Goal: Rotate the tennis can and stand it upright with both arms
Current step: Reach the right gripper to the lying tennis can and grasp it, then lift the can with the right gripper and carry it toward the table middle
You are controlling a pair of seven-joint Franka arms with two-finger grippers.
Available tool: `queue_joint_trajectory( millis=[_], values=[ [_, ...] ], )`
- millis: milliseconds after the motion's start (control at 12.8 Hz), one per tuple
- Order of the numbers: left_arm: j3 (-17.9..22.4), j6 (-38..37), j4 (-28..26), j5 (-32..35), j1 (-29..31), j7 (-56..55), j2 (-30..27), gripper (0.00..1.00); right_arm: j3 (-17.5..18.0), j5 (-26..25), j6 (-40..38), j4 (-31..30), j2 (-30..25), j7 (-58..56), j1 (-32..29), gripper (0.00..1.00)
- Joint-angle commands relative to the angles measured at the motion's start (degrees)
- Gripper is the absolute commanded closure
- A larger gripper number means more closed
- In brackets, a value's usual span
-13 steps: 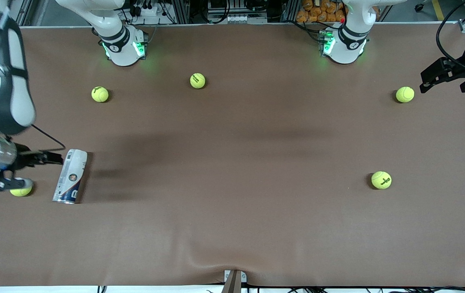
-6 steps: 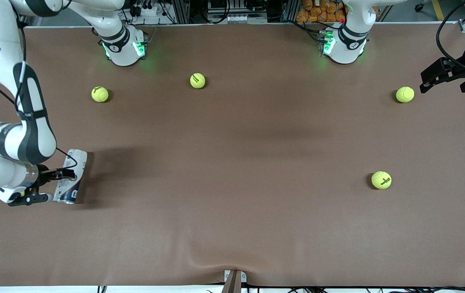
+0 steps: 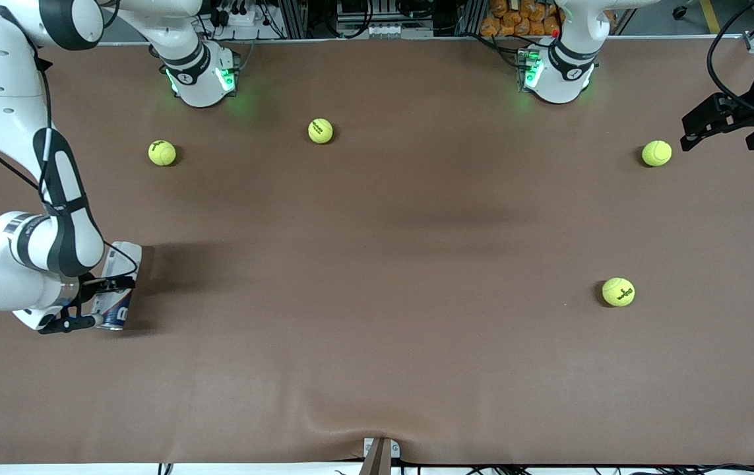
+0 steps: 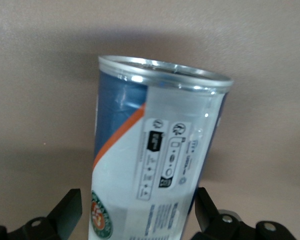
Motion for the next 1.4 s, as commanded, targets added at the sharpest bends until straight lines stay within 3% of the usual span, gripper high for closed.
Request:
queue_joint_trajectory(
  millis=[0, 390, 468, 546, 780, 1014, 1325],
  values=[
    [-0.1, -0.8, 0.8, -1.0, 0.1, 0.7, 0.1, 0.00, 0.2, 1.8, -0.7, 0.4, 1.6, -1.0, -0.7, 0.00],
    [-0.5, -0.9, 0.7, -1.0, 0.0, 0.6, 0.1, 0.00, 0.2, 1.9, -0.7, 0.4, 1.6, -1.2, -0.5, 0.00],
    [-0.5, -0.9, 0.7, -1.0, 0.0, 0.7, 0.1, 0.00, 0.3, 1.8, -1.0, 0.4, 1.5, -1.8, -0.3, 0.10],
    [-0.5, -0.9, 0.8, -1.0, 0.0, 0.9, 0.1, 0.00, 0.3, 1.8, -1.1, 0.4, 1.1, -3.8, -0.1, 0.14],
    [-0.5, -0.8, 0.6, -1.0, 0.1, 0.9, 0.2, 0.00, 0.4, 1.8, -2.9, 1.0, -0.3, -8.9, 1.3, 0.15],
    [-0.5, -0.8, 0.5, -1.0, 0.1, 1.0, 0.2, 0.00, 0.5, 1.7, -5.8, 1.1, -5.0, -16.7, 3.6, 0.16],
    [-0.5, -0.8, 0.4, -1.0, 0.2, 1.0, 0.2, 0.00, 0.5, 1.2, -11.6, 0.9, -13.3, -23.5, 12.5, 0.16]
  ],
)
